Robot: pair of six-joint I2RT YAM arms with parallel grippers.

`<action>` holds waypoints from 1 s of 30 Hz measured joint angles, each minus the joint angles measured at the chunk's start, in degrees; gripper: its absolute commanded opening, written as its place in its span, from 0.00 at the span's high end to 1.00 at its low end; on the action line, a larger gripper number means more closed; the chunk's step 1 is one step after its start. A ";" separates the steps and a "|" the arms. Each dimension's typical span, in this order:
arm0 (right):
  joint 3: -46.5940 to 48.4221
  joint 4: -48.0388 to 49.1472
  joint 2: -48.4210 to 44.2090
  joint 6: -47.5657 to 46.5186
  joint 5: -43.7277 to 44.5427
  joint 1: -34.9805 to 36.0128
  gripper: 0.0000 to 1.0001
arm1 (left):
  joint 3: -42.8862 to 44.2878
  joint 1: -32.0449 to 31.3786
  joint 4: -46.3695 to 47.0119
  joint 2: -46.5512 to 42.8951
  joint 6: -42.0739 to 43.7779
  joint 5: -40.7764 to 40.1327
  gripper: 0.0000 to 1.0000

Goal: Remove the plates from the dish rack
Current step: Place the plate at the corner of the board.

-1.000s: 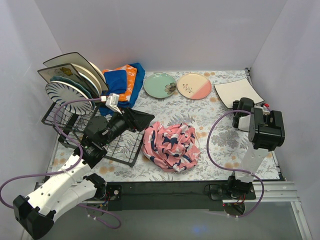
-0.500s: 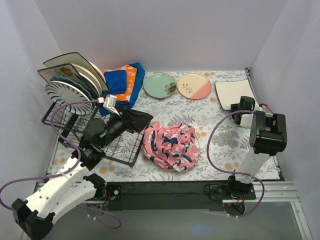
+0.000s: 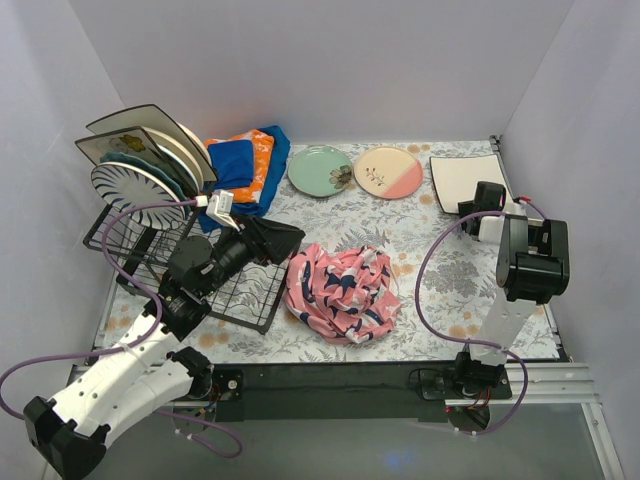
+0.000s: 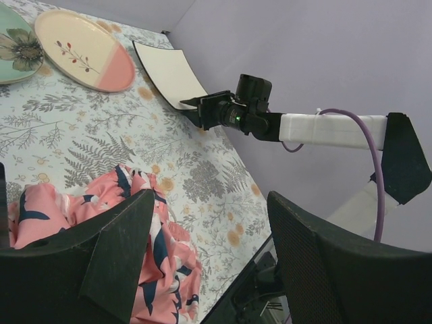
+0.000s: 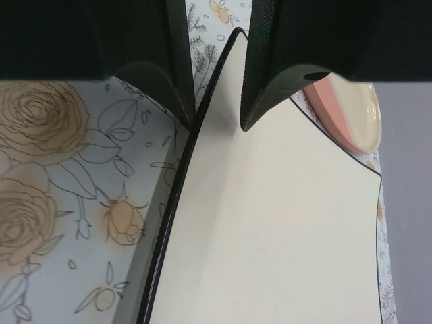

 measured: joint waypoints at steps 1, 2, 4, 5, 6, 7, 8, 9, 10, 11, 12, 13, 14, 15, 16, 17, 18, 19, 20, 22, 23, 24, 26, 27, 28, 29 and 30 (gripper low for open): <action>0.74 -0.09 0.59 -0.42 -0.04 0.07 0.62 | 0.00 0.00 -0.07 0.17 0.04 -0.42 0.35; 1.36 0.00 1.07 -0.70 -0.17 0.11 0.62 | 0.02 0.00 -0.11 0.31 0.09 -0.59 0.35; 2.45 0.17 1.97 -1.16 -0.63 0.17 0.62 | 0.28 0.00 -0.68 1.09 0.22 -1.77 0.36; 2.80 0.42 2.32 -1.38 -1.03 0.17 0.62 | 0.57 0.00 -1.38 1.64 0.33 -2.38 0.35; 2.99 0.57 2.51 -1.55 -1.33 0.17 0.61 | 0.96 0.00 -1.97 2.16 0.44 -3.15 0.35; 3.17 0.70 2.62 -2.10 -1.73 0.15 0.59 | 1.57 0.00 -2.97 2.97 0.55 -4.20 0.35; 3.26 0.68 2.62 -2.71 -2.01 0.15 0.57 | 2.23 0.00 -3.82 3.82 0.74 -5.53 0.35; 3.26 0.70 2.62 -3.23 -2.25 0.13 0.56 | 3.08 0.00 -5.03 4.70 0.87 -7.06 0.35; 3.17 0.87 2.49 -3.69 -2.56 0.02 0.53 | 4.13 0.00 -6.40 5.60 0.87 -8.66 0.35; 2.84 1.03 2.21 -4.00 -3.19 -0.13 0.52 | 5.20 0.00 -7.76 6.47 0.87 -10.62 0.35; 2.14 1.25 1.62 -4.24 -3.96 -0.39 0.50 | 6.51 0.00 -9.40 7.23 0.83 -12.61 0.35; 1.11 1.33 0.66 -4.57 -4.74 -0.72 0.47 | 7.80 0.00 -10.80 7.87 0.85 -14.25 0.35; -0.13 1.33 -0.63 -5.33 -5.62 -1.09 0.46 | 10.10 0.00 -12.76 8.74 1.01 -16.65 0.35; -1.66 1.18 -2.45 -6.21 -6.86 -1.42 0.45 | 12.22 0.00 -14.25 9.49 1.31 -18.58 0.35; -2.45 1.03 -3.65 -6.80 -7.74 -1.62 0.45 | 14.32 0.00 -15.43 10.21 1.97 -20.13 0.35; -3.26 0.96 -5.07 -7.78 -9.46 -1.92 0.44 | 17.33 0.00 -16.92 11.30 2.95 -21.94 0.35; -3.89 0.92 -6.43 -8.70 -11.13 -2.10 0.44 | 20.50 0.00 -18.10 12.48 3.98 -23.74 0.35; -4.37 0.96 -7.69 -9.55 -12.94 -2.14 0.43 | 23.98 0.00 -19.69 13.99 4.98 -25.40 0.36; -4.74 0.90 -8.92 -10.36 -15.10 -2.03 0.42 | 27.63 0.00 -21.18 15.72 5.97 -27.02 0.36; -5.18 0.87 -11.06 -12.79 -18.58 -1.42 0.38 | 33.66 0.00 -23.50 19.28 7.34 -30.38 0.36; -5.40 0.85 -12.26 -14.12 -20.46 -0.83 0.36 | 36.44 0.00 -25.18 21.24 7.89 -32.74 0.36; -5.42 0.70 -13.42 -15.39 -22.27 -0.09 0.35 | 38.05 0.00 -26.49 22.71 8.24 -34.77 0.37; -5.42 0.52 -15.58 -18.14 -25.75 1.73 0.35 | 39.04 0.00 -29.70 24.63 8.37 -39.39 0.39; -5.42 0.35 -16.63 -19.45 -27.19 2.89 0.35 | 39.04 0.00 -31.71 25.11 8.35 -41.53 0.40; -5.44 0.07 -17.77 -20.72 -28.35 4.11 0.36 | 39.04 0.00 -33.29 25.40 8.22 -43.15 0.40; -5.55 -0.09 -18.75 -21.57 -29.18 5.09 0.36 | 39.01 0.00 -34.99 25.49 8.09 -45.05 0.41; -5.95 -0.09 -20.06 -22.43 -29.94 6.69 0.36 | 38.95 0.00 -36.48 25.27 7.91 -46.82 0.41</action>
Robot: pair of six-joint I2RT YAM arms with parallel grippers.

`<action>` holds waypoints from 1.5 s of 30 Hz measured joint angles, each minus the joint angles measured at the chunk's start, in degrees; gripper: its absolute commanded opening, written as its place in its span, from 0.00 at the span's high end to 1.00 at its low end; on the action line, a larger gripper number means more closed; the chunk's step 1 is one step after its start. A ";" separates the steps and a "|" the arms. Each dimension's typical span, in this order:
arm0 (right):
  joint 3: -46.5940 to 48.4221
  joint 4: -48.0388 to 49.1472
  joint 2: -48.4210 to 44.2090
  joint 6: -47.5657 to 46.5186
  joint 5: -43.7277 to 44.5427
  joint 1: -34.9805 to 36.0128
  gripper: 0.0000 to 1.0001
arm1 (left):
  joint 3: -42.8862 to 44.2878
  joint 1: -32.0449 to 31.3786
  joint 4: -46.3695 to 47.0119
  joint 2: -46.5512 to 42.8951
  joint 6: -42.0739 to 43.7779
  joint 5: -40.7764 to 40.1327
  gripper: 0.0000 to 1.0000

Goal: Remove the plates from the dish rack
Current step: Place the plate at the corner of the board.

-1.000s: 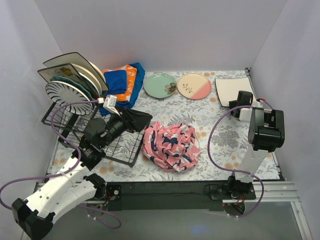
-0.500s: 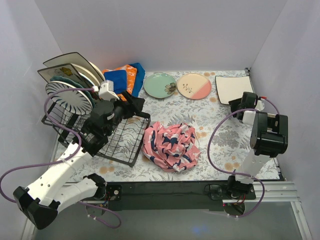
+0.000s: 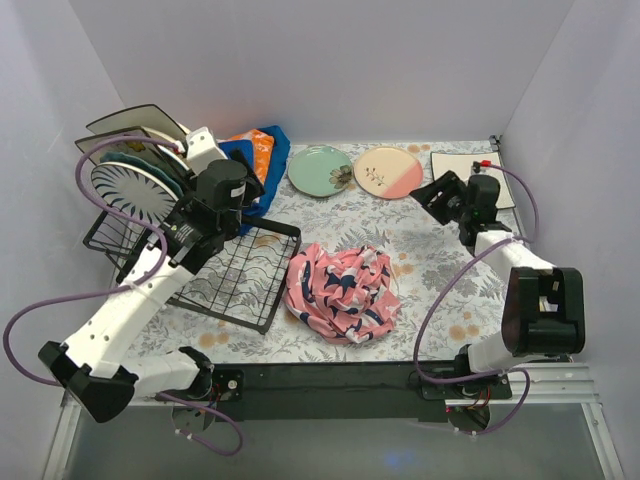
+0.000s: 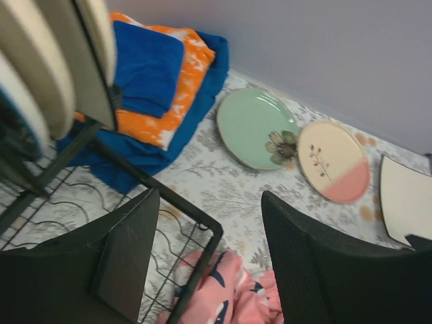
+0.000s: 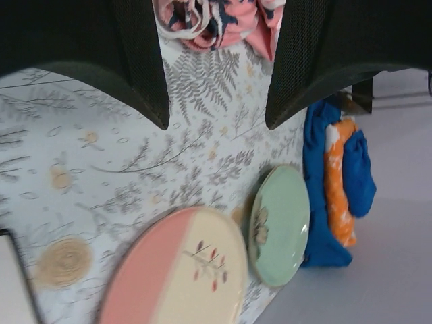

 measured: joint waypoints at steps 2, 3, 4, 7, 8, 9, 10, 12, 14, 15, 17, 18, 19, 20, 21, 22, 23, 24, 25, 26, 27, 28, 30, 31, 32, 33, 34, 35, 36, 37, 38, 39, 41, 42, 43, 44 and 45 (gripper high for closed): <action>-1.86 0.09 -3.54 -1.53 -0.90 3.10 0.36 | -0.07 0.00 -2.10 -1.22 -0.20 -3.17 0.42; -2.91 0.04 -5.07 -1.99 -1.46 4.57 0.36 | -0.02 0.00 -3.21 -2.25 -0.26 -5.25 0.43; -3.87 0.07 -6.40 -2.45 -1.95 5.64 0.36 | 0.09 0.00 -4.15 -2.93 -0.48 -6.47 0.43; -6.99 -0.04 -9.66 -3.63 -2.10 6.99 0.36 | 2.67 0.02 -8.46 -3.76 -1.42 -11.17 0.43; -8.28 -0.15 -10.91 -4.04 -1.79 7.02 0.36 | 3.58 0.07 -9.38 -3.72 -1.68 -12.68 0.44; -9.62 -0.17 -12.11 -4.26 -1.42 6.97 0.36 | 4.22 0.15 -10.27 -3.67 -1.90 -14.19 0.44; -10.80 -0.35 -13.22 -4.44 -1.03 6.95 0.36 | 4.68 0.39 -11.21 -3.63 -2.10 -15.63 0.45; -12.24 -0.85 -14.86 -4.72 -0.46 6.95 0.36 | 5.18 1.22 -12.85 -3.28 -2.40 -17.31 0.45; -12.76 -1.51 -16.13 -5.27 -0.07 6.93 0.36 | 5.53 2.67 -14.67 -2.43 -2.82 -18.78 0.46; -12.76 -1.53 -16.65 -5.49 0.13 6.93 0.36 | 5.57 3.28 -15.32 -1.99 -3.02 -19.43 0.46; -12.79 -1.57 -18.05 -5.66 0.66 6.93 0.36 | 5.60 4.39 -16.81 -1.27 -3.15 -20.44 0.47; -12.83 -1.55 -18.88 -5.73 0.94 6.93 0.36 | 5.60 4.79 -17.31 -1.05 -3.10 -20.79 0.47; -12.87 -1.53 -19.65 -5.79 1.18 6.93 0.36 | 5.60 5.14 -17.70 -0.98 -3.04 -21.14 0.47; -12.96 -1.46 -20.31 -5.88 1.44 6.93 0.36 | 5.62 5.46 -17.84 -0.98 -2.95 -21.29 0.47; -12.96 -1.46 -20.76 -5.97 1.75 6.93 0.36 | 5.68 5.60 -17.92 -1.01 -2.89 -21.62 0.48; -12.96 -1.40 -21.03 -6.01 2.12 6.93 0.36 | 5.77 5.64 -17.99 -1.01 -2.73 -21.92 0.48; -12.96 -1.36 -21.11 -6.05 2.38 6.93 0.36 | 5.77 5.81 -18.05 -1.05 -2.51 -22.25 0.49; -12.96 -1.36 -21.11 -6.12 2.62 6.93 0.36 | 5.77 6.10 -18.03 -1.14 -2.45 -22.36 0.50; -12.98 -1.40 -21.07 -6.14 2.69 6.93 0.36 | 5.77 6.34 -17.94 -1.25 -2.32 -22.38 0.51; -12.98 -1.40 -21.05 -6.16 2.80 6.93 0.36 | 5.46 6.84 -17.31 -1.57 -1.84 -22.36 0.51; -12.98 -1.40 -21.05 -6.21 2.86 6.93 0.36 | 5.07 7.26 -16.87 -2.03 -1.40 -22.34 0.51; -12.98 -1.40 -21.05 -6.21 2.89 6.93 0.36 | 4.85 7.58 -16.85 -2.38 -1.05 -22.34 0.51; -12.98 -1.40 -20.98 -6.36 3.04 6.93 0.36 | 4.35 8.24 -16.50 -3.15 -0.31 -22.34 0.51; -12.98 -1.40 -20.94 -6.40 3.06 6.93 0.36 | 4.33 8.48 -16.44 -3.30 0.07 -22.34 0.51; -12.98 -1.40 -20.87 -6.43 3.06 6.93 0.36 | 4.35 8.63 -16.31 -3.37 0.42 -22.36 0.51; -12.98 -1.38 -20.83 -6.45 3.08 6.93 0.36 | 4.46 8.63 -16.37 -3.28 0.61 -22.34 0.52; -12.98 -1.40 -20.76 -6.56 3.08 6.93 0.36 | 4.61 8.63 -16.41 -3.13 0.79 -22.32 0.52; -12.98 -1.38 -20.70 -6.62 3.08 6.93 0.36 | 5.03 8.63 -16.57 -2.71 0.98 -22.32 0.52; -12.98 -1.38 -20.68 -6.64 3.10 6.93 0.36 | 5.33 8.63 -16.61 -2.43 1.20 -22.34 0.52; -13.00 -1.40 -20.65 -6.67 3.15 6.93 0.36 | 5.66 8.63 -16.55 -2.12 1.38 -22.34 0.52; -13.00 -1.38 -20.65 -6.69 3.30 6.93 0.36 | 5.70 8.70 -16.55 -2.05 1.51 -22.34 0.52; -13.00 -1.38 -20.65 -6.75 3.32 6.93 0.36 | 5.70 8.74 -16.65 -2.05 1.55 -22.32 0.52; -13.07 -1.38 -20.65 -6.82 3.63 6.93 0.36 | 5.70 9.29 -16.74 -2.14 1.49 -22.23 0.52; -13.11 -1.38 -20.68 -6.82 3.80 6.93 0.36 | 5.70 9.70 -16.74 -2.21 1.46 -22.10 0.52; -13.22 -1.36 -20.68 -6.84 3.96 6.93 0.36 | 5.51 10.16 -16.61 -2.36 1.42 -21.90 0.52; -13.40 -1.36 -20.74 -6.84 4.11 6.93 0.36 | 5.09 10.58 -16.57 -2.62 1.38 -21.73 0.52; -13.55 -1.40 -20.76 -6.84 4.15 6.93 0.36 | 4.61 10.97 -16.57 -2.86 1.31 -21.49 0.53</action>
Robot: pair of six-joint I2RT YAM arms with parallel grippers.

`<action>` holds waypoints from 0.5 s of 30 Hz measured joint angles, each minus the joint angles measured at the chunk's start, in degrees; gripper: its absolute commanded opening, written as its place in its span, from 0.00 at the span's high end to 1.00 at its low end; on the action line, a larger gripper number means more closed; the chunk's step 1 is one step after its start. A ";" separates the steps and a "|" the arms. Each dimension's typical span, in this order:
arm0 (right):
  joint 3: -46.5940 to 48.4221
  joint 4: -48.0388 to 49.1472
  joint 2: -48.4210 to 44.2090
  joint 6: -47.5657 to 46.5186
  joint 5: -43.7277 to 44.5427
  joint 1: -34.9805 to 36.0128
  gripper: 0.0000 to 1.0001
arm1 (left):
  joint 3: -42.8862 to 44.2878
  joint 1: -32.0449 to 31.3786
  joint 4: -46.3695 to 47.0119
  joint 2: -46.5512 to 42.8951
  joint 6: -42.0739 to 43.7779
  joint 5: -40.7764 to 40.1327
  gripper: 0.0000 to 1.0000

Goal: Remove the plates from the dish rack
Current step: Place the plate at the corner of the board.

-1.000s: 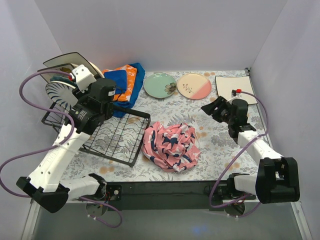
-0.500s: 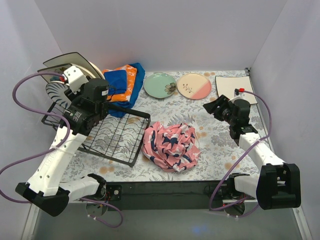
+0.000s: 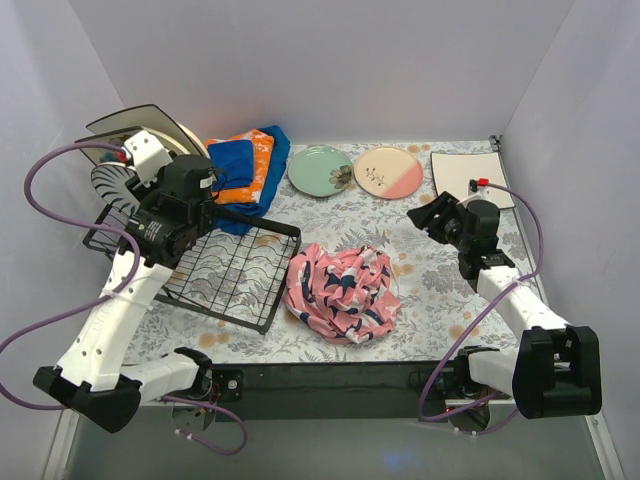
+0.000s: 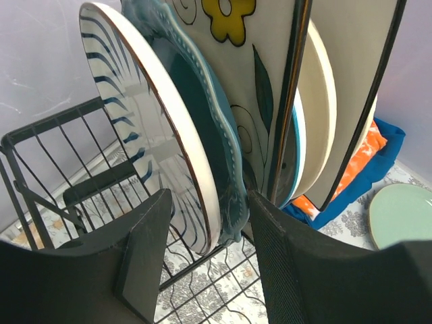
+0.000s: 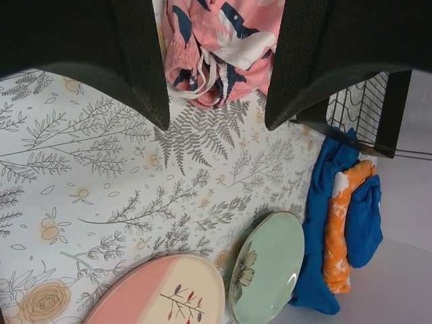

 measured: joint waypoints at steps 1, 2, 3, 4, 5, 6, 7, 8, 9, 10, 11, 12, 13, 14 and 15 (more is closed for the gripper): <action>-0.11 -0.02 0.00 0.00 0.09 0.00 0.36 | -0.46 0.42 0.37 -0.24 -0.07 0.50 0.53; -0.17 -0.09 -0.04 0.00 0.20 0.00 0.36 | -0.83 0.74 0.76 -0.33 -0.20 0.94 0.53; -0.17 -0.11 -0.09 0.00 0.24 0.00 0.36 | -1.20 1.11 1.14 -0.37 -0.28 1.42 0.54; -0.17 -0.11 -0.20 -0.02 0.31 0.00 0.36 | -1.49 1.62 1.36 -0.35 -0.42 2.01 0.55; -0.17 -0.11 -0.31 -0.02 0.42 0.00 0.36 | -1.81 2.12 1.73 -0.26 -0.48 2.58 0.55; -0.17 -0.09 -0.39 -0.04 0.42 0.00 0.36 | -2.25 2.62 2.19 -0.24 -0.57 3.10 0.56; -0.17 -0.09 -0.44 -0.09 0.44 0.00 0.36 | -2.69 3.06 2.45 -0.22 -0.59 3.67 0.57; -0.17 -0.09 -0.46 -0.15 0.48 0.00 0.36 | -3.19 3.43 2.69 -0.22 -0.61 4.11 0.57; -0.17 -0.09 -0.46 -0.17 0.63 0.00 0.36 | -3.58 3.74 2.73 -0.20 -0.61 4.42 0.57; -0.17 -0.09 -0.46 -0.20 0.79 0.00 0.36 | -3.93 3.96 2.69 -0.11 -0.61 4.57 0.56; -0.17 -0.09 -0.50 -0.20 0.96 0.00 0.36 | -4.11 4.13 2.60 0.02 -0.61 4.72 0.55; -0.17 -0.09 -0.52 -0.22 1.09 0.00 0.36 | -4.15 4.28 2.54 0.24 -0.39 4.74 0.54; -0.17 -0.09 -0.52 -0.22 1.25 0.00 0.36 | -4.15 4.42 2.56 0.44 -0.20 4.74 0.53; -0.17 -0.09 -0.55 -0.22 1.31 0.00 0.36 | -4.15 4.50 2.54 0.55 -0.02 4.79 0.52; -0.17 -0.09 -0.55 -0.24 1.38 0.00 0.36 | -4.07 4.59 2.43 0.61 0.15 4.85 0.51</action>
